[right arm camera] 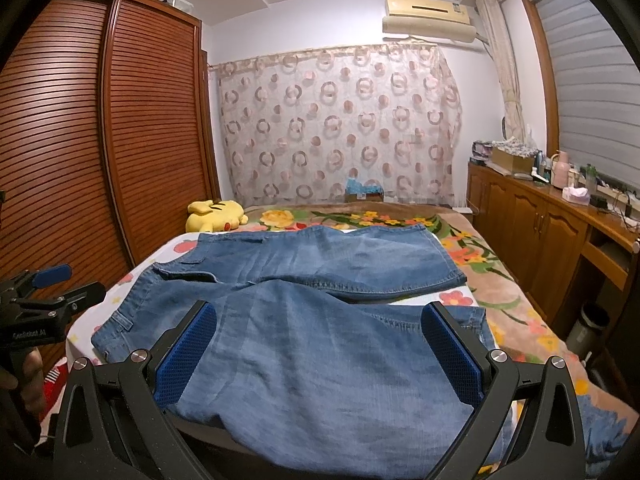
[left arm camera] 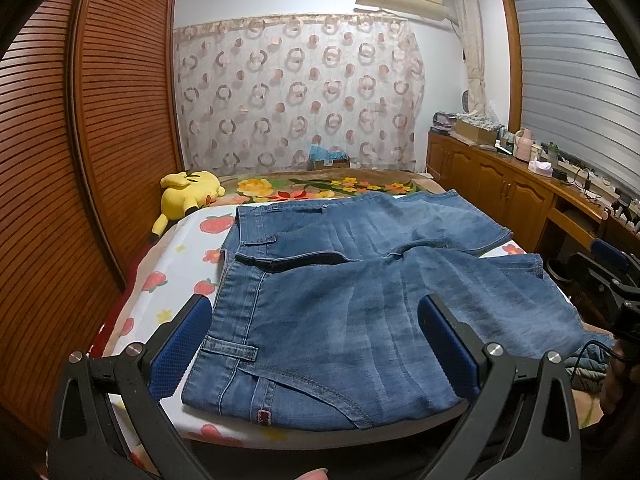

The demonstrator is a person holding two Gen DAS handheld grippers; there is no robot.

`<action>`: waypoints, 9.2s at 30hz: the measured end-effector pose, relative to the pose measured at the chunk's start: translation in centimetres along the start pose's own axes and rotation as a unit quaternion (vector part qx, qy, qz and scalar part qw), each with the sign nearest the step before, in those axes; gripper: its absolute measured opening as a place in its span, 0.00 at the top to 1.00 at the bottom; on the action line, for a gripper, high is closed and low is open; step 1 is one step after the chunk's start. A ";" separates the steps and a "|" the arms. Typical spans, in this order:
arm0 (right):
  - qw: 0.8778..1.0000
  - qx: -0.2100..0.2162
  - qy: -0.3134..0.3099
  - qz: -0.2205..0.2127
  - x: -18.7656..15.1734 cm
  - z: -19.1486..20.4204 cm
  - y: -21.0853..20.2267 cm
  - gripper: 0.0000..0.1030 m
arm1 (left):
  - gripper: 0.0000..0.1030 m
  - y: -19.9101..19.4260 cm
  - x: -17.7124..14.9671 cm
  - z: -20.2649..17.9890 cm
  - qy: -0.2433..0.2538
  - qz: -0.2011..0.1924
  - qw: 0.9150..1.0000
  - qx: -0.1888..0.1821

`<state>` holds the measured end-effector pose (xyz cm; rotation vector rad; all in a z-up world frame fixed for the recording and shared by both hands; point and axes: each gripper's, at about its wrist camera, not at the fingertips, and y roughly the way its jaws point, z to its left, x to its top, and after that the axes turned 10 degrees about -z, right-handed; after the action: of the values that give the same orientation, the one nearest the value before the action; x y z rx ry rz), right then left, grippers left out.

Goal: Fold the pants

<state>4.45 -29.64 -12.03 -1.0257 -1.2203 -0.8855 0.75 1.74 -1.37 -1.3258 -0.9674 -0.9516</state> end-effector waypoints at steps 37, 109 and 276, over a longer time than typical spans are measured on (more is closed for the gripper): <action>0.995 -0.067 0.010 0.068 0.3 -0.9 1.9 0.02 | 0.00 4.3 -4.5 4.7 -0.014 0.068 0.998 -0.003; 0.982 -0.088 0.018 0.166 1.6 -2.9 3.7 0.84 | 0.81 6.5 -8.3 9.7 -0.051 0.150 0.986 -0.049; 0.991 -0.061 -0.069 -0.092 12.8 -1.7 -4.2 0.92 | 0.98 -1.5 11.4 12.2 -0.028 -0.123 0.991 -0.052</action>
<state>2.90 -32.52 1.17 -1.0992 -1.4080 -1.0577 2.81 13.89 10.06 -1.3458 -1.1577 -1.1703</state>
